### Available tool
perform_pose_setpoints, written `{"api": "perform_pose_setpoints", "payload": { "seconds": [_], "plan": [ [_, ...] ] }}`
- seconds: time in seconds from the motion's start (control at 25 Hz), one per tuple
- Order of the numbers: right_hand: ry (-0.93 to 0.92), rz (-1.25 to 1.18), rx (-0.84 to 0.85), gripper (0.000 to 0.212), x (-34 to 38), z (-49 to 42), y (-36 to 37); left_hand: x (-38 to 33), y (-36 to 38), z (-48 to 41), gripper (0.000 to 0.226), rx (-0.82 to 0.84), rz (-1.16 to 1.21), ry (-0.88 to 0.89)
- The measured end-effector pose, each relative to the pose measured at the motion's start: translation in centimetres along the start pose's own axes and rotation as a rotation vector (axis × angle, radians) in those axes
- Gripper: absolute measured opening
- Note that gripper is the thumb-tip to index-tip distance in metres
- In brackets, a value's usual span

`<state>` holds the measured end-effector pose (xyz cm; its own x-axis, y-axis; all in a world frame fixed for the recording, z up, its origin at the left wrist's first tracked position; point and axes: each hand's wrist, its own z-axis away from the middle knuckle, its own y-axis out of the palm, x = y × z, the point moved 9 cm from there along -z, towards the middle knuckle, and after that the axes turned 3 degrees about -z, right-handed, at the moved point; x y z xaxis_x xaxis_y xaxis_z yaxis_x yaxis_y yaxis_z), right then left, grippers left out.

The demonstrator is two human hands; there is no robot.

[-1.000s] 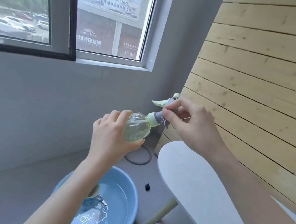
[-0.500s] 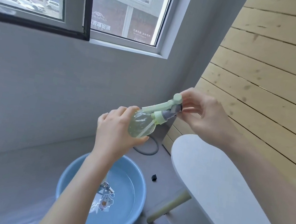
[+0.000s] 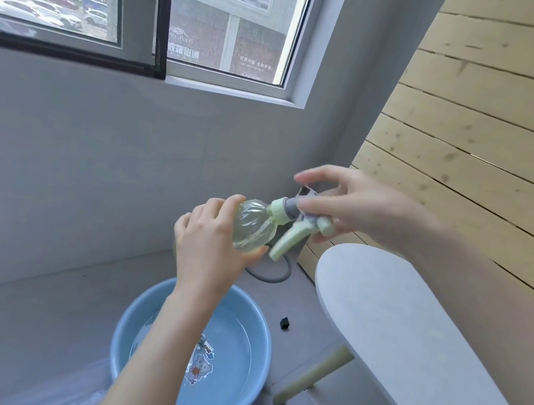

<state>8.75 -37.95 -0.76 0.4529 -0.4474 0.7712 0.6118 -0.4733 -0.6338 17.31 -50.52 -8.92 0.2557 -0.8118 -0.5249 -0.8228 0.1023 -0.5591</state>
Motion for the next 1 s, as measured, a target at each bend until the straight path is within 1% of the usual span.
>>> {"api": "perform_pose_setpoints", "payload": {
  "seconds": [0.04, 0.08, 0.12, 0.16, 0.24, 0.28, 0.32, 0.36, 0.4, 0.44, 0.48, 0.52, 0.56, 0.6, 0.64, 0.72, 0.8, 0.88, 0.92, 1.0],
  "plan": [
    [-0.07, 0.135, 0.009, 0.043, 0.3, 0.0, -0.1, 0.2, 0.0, 0.0, 0.069, 0.004, 0.008, -0.006],
    [-0.155, 0.306, -0.002, 0.051, 0.7, 0.1, 0.0, 0.2, -0.1, 0.0, 0.069, 0.001, -0.002, 0.004],
    [-0.242, 0.458, -0.048, 0.049, 1.0, 0.0, -0.3, 0.1, -0.2, -0.1, 0.069, 0.0, -0.007, 0.016],
    [-0.358, 0.552, -0.098, 0.042, 1.7, 0.2, -0.3, 0.0, -0.2, -0.1, 0.07, 0.009, 0.003, 0.015],
    [-0.571, 0.637, -0.194, 0.039, 2.7, 1.1, -0.3, 0.0, -0.1, -0.1, 0.071, 0.04, 0.049, -0.018],
    [-0.657, 0.742, -0.26, 0.039, 3.2, 1.6, 0.0, 0.2, -0.1, -0.1, 0.071, 0.045, 0.065, -0.037],
    [-0.702, 0.889, -0.362, 0.038, 3.4, 2.0, -0.1, 0.3, -0.3, 0.0, 0.072, 0.035, 0.073, -0.051],
    [-0.698, 0.999, -0.491, 0.038, 3.5, 2.5, -0.5, 0.3, -0.5, 0.0, 0.071, 0.014, 0.077, -0.055],
    [-0.631, 1.034, -0.617, 0.044, 3.6, 3.0, -1.3, 0.3, -0.7, -0.1, 0.071, -0.011, 0.075, -0.053],
    [-0.502, 0.992, -0.689, 0.054, 3.5, 3.3, -2.2, 0.2, -0.9, -0.1, 0.07, -0.032, 0.064, -0.043],
    [-0.367, 0.896, -0.698, 0.063, 3.2, 3.4, -2.8, 0.1, -0.9, -0.1, 0.07, -0.044, 0.042, -0.027],
    [-0.255, 0.792, -0.641, 0.067, 2.7, 3.1, -2.9, 0.0, -0.9, 0.0, 0.07, -0.052, 0.01, -0.011],
    [-0.193, 0.698, -0.56, 0.065, 2.0, 2.8, -2.6, 0.0, -0.9, 0.1, 0.069, -0.057, -0.017, -0.005],
    [-0.167, 0.609, -0.492, 0.059, 1.5, 2.5, -2.2, 0.1, -0.9, 0.1, 0.069, -0.058, -0.029, -0.015],
    [-0.158, 0.509, -0.439, 0.049, 1.2, 2.4, -1.8, 0.4, -0.9, 0.1, 0.069, -0.054, -0.026, -0.037],
    [-0.173, 0.267, -0.391, 0.031, 0.8, 2.2, -1.7, 0.8, -1.1, 0.1, 0.069, -0.04, -0.009, -0.07],
    [-0.223, 0.061, -0.444, 0.02, 0.5, 2.1, -2.5, 0.7, -1.2, 0.1, 0.07, -0.028, 0.015, -0.064],
    [-0.274, -0.009, -0.51, 0.02, 0.6, 1.9, -3.2, 0.5, -1.3, 0.1, 0.07, -0.004, 0.049, -0.06],
    [-0.293, -0.016, -0.512, 0.023, 0.8, 1.8, -3.3, 0.6, -1.2, 0.1, 0.071, 0.006, 0.06, -0.066],
    [-0.299, 0.012, -0.439, 0.039, 0.9, 1.0, -3.1, 1.0, -1.1, 0.1, 0.071, 0.024, 0.064, -0.079]
  ]
}}
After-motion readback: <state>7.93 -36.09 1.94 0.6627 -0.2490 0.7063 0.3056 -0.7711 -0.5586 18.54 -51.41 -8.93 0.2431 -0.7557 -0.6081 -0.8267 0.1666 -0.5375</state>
